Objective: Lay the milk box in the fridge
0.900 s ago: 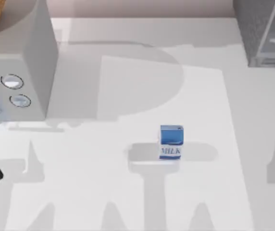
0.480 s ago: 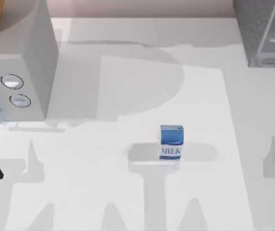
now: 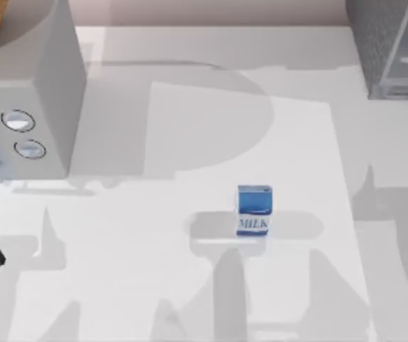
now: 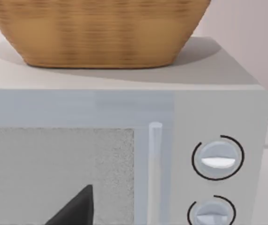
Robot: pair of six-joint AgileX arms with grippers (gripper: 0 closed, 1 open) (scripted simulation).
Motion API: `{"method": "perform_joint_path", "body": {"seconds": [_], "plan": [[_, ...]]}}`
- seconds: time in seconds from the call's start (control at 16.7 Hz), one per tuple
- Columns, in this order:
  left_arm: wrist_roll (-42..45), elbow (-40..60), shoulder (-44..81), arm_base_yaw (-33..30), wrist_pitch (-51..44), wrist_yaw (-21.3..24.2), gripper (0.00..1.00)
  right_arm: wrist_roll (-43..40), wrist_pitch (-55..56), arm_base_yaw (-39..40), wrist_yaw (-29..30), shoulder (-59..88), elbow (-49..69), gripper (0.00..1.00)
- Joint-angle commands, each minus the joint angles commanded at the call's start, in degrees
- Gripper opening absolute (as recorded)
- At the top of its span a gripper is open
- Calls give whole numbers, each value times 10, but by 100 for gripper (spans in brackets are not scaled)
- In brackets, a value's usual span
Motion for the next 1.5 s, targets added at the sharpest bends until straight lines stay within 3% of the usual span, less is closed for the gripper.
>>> {"method": "perform_joint_path", "body": {"seconds": [0.54,0.9,1.2,1.5], "plan": [[0,0,0,0,0,0,100,5,380,231,240,532,147,100],[0,0,0,0,0,0,100,16,596,362,369,824,234,100],[0,0,0,0,0,0,100,24,702,427,430,965,277,100],[0,0,0,0,0,0,100,25,719,437,440,987,284,100]]}}
